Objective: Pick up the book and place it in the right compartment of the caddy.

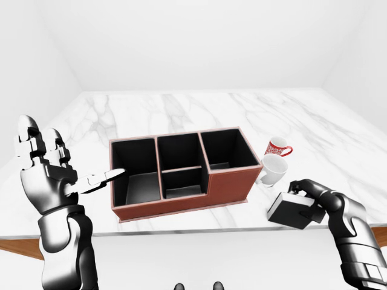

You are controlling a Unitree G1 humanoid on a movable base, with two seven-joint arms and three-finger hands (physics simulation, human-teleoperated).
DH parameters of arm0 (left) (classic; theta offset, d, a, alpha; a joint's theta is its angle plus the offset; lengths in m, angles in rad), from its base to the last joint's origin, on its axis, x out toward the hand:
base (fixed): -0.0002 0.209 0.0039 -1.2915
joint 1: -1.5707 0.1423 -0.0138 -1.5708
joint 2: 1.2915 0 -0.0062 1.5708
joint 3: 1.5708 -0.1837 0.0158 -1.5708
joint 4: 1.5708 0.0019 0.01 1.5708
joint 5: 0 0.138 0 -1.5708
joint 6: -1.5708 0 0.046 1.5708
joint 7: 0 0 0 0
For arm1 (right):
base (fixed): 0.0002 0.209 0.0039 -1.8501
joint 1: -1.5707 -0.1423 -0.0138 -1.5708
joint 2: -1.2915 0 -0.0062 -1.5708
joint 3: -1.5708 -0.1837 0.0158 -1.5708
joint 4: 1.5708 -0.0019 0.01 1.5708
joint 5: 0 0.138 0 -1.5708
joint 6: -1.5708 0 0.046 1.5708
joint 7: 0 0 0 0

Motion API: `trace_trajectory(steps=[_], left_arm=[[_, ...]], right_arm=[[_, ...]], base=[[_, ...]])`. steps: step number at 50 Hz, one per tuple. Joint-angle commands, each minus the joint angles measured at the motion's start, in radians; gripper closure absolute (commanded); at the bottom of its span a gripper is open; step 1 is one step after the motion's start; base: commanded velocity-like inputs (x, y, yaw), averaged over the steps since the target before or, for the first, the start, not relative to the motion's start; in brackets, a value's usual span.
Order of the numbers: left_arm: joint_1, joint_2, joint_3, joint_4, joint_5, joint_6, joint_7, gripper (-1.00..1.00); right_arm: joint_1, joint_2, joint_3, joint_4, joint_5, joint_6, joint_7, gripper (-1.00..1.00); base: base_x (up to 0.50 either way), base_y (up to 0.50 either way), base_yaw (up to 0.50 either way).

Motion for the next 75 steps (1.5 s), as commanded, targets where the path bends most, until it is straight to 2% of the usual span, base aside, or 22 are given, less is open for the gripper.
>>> trace_trajectory(steps=[1,4,12,14,20,21,24,28,32,35,44,57,65,75], left_arm=[[-0.001,0.001,0.000,0.000,0.000,0.000,0.000,-1.00],[-0.002,0.001,-0.001,0.003,0.001,0.000,0.000,-1.00],[-0.003,0.002,-0.001,0.002,0.001,0.000,0.000,-1.00],[-0.002,0.001,-0.001,0.001,0.001,0.000,-0.001,-1.00],[-0.002,0.002,0.000,-0.001,0.000,0.000,0.001,-1.00],[-0.002,0.001,-0.001,0.000,0.000,0.000,0.001,-1.00],[-0.001,0.001,-0.002,-0.004,0.000,0.000,0.001,-1.00],[-0.003,0.001,-0.001,-0.001,0.001,0.000,0.001,-1.00],[-0.004,0.001,-0.004,-0.004,0.002,0.000,0.001,-1.00],[-0.004,0.001,-0.005,0.001,0.004,0.000,-0.001,-1.00],[-0.003,-0.003,-0.015,0.011,0.011,0.000,-0.003,-1.00],[0.001,-0.007,-0.022,0.032,0.018,0.000,-0.005,-1.00],[0.003,-0.008,-0.022,0.029,0.015,0.000,-0.005,-1.00],[0.003,-0.009,-0.023,0.031,0.013,0.000,-0.006,-1.00]], right_arm=[[0.028,0.000,-0.051,-0.260,-0.023,0.000,0.065,1.00],[0.018,-0.006,-0.086,-0.356,-0.045,0.000,0.065,1.00],[-0.170,-0.134,-0.127,-0.497,-0.066,0.000,0.065,1.00],[-0.254,-0.186,-0.114,-0.513,-0.072,0.000,0.065,1.00],[-0.444,-0.262,-0.058,-0.467,-0.086,0.000,0.065,1.00],[-0.516,-0.277,-0.032,-0.432,-0.086,0.000,0.065,1.00],[-0.594,-0.279,-0.005,-0.373,-0.084,0.000,0.065,1.00],[-0.772,-0.277,0.060,-0.215,-0.107,0.000,0.065,1.00],[-0.953,-0.255,0.117,-0.037,-0.157,0.000,0.065,1.00],[-1.066,-0.209,0.133,0.077,-0.157,0.000,0.065,1.00],[-1.253,-0.077,0.193,0.366,-0.179,0.000,0.065,1.00],[-1.376,0.070,0.237,0.628,-0.119,0.000,0.065,1.00],[-1.403,0.158,0.253,0.700,-0.065,0.000,0.065,1.00],[-1.423,0.227,0.271,0.749,-0.010,0.000,0.065,1.00]], base=[[0.00,0.00,0.00],[0.00,0.00,0.00],[0.00,0.00,0.00],[0.00,0.00,0.00],[0.00,0.00,0.00],[0.00,0.00,0.00],[0.00,0.00,0.00],[0.00,0.00,0.00],[0.00,0.00,0.00],[0.00,0.00,0.00],[0.00,0.00,0.00],[0.00,0.00,0.00],[0.00,0.00,0.00],[0.00,0.00,0.00]])
